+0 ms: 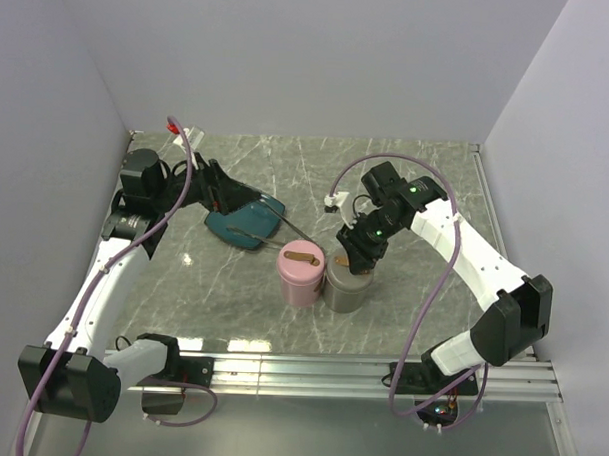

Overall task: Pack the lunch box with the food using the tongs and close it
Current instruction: Move the packing box to the center of the board.

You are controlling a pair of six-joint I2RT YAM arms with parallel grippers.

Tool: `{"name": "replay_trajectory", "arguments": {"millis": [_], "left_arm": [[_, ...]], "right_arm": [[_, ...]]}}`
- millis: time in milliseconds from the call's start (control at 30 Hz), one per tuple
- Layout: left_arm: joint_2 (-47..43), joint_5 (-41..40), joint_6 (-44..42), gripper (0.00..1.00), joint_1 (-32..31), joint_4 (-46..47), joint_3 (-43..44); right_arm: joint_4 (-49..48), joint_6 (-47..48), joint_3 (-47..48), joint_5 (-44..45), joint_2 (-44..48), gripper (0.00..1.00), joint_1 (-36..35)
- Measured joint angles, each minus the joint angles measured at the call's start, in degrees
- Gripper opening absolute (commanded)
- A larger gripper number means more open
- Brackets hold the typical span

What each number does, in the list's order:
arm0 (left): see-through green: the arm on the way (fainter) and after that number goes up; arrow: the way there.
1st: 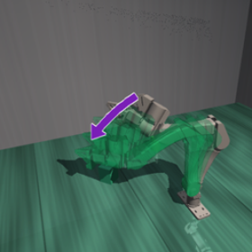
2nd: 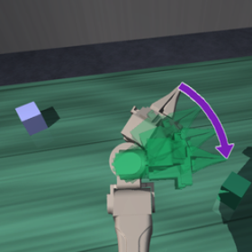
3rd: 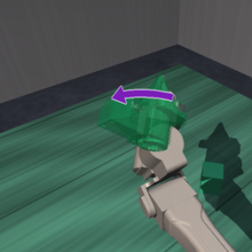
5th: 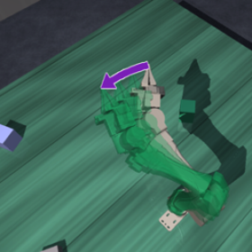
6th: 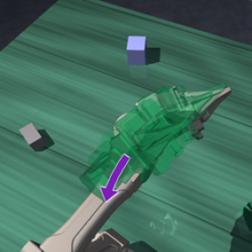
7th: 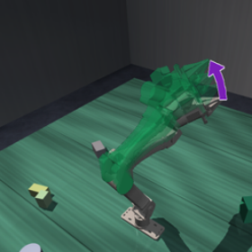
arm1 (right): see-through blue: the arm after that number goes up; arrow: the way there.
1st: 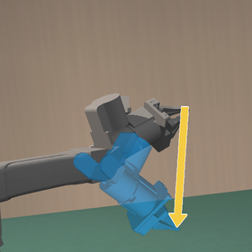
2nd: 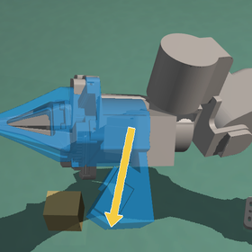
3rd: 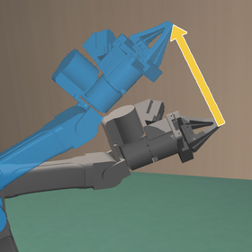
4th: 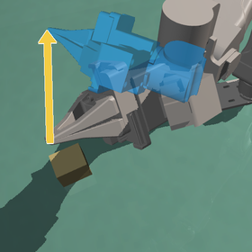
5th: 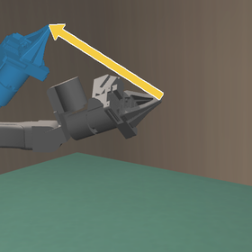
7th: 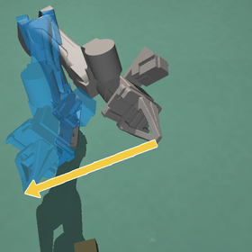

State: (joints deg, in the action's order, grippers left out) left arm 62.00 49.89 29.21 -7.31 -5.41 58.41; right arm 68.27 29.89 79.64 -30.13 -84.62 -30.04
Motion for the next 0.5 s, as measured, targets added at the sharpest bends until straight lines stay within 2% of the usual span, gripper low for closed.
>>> {"name": "replay_trajectory", "arguments": {"millis": [400, 500], "left_arm": [[0.44, -0.07, -0.04, 0.99, 0.00, -0.07, 0.00], [1.36, -0.26, -0.07, 0.99, 0.02, -1.25, 0.42]], "right_arm": [[2.40, -1.40, 2.19, 5.20, -0.04, 0.54, 0.07], [3.30, -1.95, 5.07, 5.49, -0.17, 0.60, 0.98]]}}
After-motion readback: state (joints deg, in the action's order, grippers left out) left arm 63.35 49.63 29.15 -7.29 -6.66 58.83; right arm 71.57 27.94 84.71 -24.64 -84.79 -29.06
